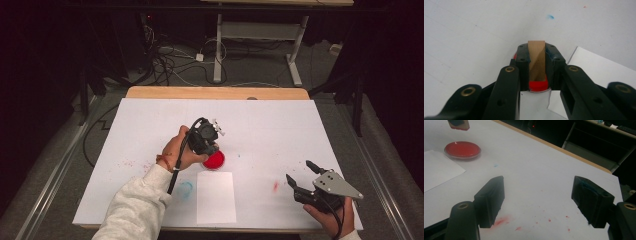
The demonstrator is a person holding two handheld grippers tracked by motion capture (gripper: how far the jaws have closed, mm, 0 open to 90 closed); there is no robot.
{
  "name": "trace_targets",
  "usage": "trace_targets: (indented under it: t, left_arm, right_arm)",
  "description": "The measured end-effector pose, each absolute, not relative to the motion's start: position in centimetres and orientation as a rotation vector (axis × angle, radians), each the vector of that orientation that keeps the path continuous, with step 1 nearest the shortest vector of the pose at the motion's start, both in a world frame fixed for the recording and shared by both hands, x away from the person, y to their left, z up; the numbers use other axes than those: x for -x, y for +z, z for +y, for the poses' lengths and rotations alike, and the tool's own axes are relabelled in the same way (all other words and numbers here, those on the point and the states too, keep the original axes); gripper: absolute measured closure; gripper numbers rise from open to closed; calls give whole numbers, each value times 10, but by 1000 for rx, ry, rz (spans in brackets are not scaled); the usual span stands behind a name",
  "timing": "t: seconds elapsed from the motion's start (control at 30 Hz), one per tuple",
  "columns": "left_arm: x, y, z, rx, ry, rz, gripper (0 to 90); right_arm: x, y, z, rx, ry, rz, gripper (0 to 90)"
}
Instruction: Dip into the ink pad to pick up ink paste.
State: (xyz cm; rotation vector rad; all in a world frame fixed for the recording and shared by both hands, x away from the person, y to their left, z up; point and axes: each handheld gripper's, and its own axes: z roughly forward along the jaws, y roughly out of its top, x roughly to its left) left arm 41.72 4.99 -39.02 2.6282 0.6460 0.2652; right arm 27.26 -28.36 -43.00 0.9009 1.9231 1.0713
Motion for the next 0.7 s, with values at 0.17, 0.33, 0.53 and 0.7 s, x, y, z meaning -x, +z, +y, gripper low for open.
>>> trace_targets:
  t: [0.17, 0.33, 0.53, 0.7]
  left_arm:
    - [-420, -406, 47, -2645, 229, 651, 739]
    - [-420, -415, 46, -2671, 229, 656, 739]
    - [-421, -423, 44, -2699, 220, 660, 739]
    - [-421, -429, 44, -2688, 217, 655, 739]
  right_arm:
    - [-273, -431, -284, -903, 1070, 1927, 269]
    - [-273, -431, -283, -902, 1069, 1928, 269]
    - [-273, -431, -283, -902, 1064, 1927, 266]
    - [-273, -431, -283, -905, 1067, 1928, 265]
